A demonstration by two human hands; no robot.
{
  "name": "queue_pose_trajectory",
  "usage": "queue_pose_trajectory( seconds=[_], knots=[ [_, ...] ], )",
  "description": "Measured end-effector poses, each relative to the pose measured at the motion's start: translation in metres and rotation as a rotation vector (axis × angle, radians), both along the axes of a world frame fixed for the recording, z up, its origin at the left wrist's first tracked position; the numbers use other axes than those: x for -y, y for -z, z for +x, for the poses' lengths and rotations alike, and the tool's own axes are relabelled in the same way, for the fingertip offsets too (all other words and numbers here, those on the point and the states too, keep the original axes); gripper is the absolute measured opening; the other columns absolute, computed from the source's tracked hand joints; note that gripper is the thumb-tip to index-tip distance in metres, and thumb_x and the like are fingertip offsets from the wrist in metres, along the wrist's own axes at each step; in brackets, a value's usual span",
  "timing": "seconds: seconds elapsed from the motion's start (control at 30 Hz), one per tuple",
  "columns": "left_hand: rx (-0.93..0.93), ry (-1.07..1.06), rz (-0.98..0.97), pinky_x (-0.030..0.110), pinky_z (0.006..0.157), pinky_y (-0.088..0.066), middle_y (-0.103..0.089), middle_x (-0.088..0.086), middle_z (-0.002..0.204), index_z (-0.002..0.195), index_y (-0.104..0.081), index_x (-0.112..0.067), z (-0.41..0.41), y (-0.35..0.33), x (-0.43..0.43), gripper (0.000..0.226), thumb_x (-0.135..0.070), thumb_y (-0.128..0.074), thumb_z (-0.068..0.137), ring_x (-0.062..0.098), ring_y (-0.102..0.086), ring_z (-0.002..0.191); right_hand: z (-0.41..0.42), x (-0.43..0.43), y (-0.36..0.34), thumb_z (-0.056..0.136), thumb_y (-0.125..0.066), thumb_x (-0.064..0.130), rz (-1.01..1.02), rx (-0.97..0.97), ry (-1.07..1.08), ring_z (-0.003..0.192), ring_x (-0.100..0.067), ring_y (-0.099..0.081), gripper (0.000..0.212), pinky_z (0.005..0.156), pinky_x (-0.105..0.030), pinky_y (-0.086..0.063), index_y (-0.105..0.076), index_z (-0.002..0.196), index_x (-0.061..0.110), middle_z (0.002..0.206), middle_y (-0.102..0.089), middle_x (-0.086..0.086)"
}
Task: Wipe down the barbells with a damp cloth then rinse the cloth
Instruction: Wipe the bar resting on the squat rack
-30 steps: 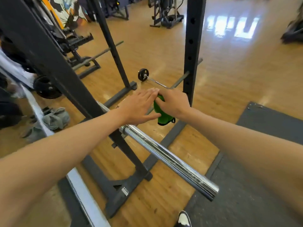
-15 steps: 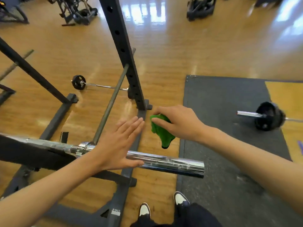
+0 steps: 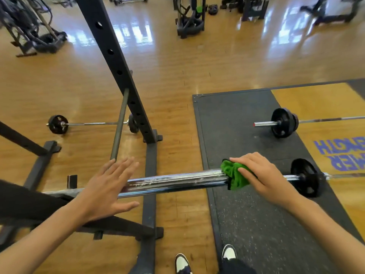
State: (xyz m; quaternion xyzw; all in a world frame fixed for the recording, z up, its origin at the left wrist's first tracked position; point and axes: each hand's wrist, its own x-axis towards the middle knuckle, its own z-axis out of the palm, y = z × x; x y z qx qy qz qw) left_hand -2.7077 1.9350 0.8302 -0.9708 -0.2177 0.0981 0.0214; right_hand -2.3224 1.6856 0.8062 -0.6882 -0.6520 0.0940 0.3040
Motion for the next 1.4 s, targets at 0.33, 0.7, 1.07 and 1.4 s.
queue_pose_trajectory(
  seconds=[0.33, 0.7, 1.07, 1.4],
  knots=[
    [-0.029, -0.118, -0.014, 0.050, 0.123, -0.015, -0.025, 0.008, 0.164, 0.160, -0.020, -0.021, -0.021, 0.004, -0.014, 0.114, -0.095, -0.038, 0.076, 0.027, -0.019, 0.152, -0.015, 0.001, 0.017, 0.099, -0.023, 0.068, -0.270, 0.203, 0.133, 0.148, -0.014, -0.035, 0.074, 0.121, -0.035, -0.030, -0.035, 0.157, 0.024, 0.158, -0.040, 0.005],
    [-0.018, -0.191, -0.171, 0.030, 0.105, -0.043, -0.056, -0.001, 0.139, 0.154, -0.032, -0.016, -0.014, 0.009, -0.014, 0.135, -0.105, -0.033, 0.053, 0.016, -0.054, 0.124, -0.048, -0.008, 0.032, 0.105, -0.036, 0.045, -0.077, 0.416, 0.214, 0.114, -0.027, -0.059, 0.050, 0.099, -0.044, -0.048, -0.055, 0.143, 0.020, 0.125, -0.064, -0.007],
    [-0.076, -0.225, -0.201, 0.020, 0.091, -0.047, -0.054, -0.017, 0.113, 0.134, -0.050, -0.029, -0.004, 0.003, -0.011, 0.089, -0.080, -0.071, 0.064, 0.001, -0.052, 0.103, -0.084, -0.043, 0.035, 0.103, -0.036, 0.040, -0.023, 0.300, 0.496, 0.085, -0.023, -0.062, 0.043, 0.079, -0.039, -0.049, -0.071, 0.114, 0.017, 0.095, -0.070, -0.002],
    [-0.082, -0.247, -0.162, 0.017, 0.082, -0.048, -0.049, -0.019, 0.100, 0.115, -0.055, -0.036, -0.002, 0.005, -0.009, 0.064, -0.080, -0.066, 0.070, -0.001, -0.051, 0.091, -0.053, -0.035, 0.024, 0.103, -0.044, 0.031, -0.142, 0.045, 0.623, 0.092, -0.025, -0.063, 0.030, 0.074, -0.034, -0.046, -0.071, 0.105, 0.018, 0.094, -0.067, -0.002]
  ],
)
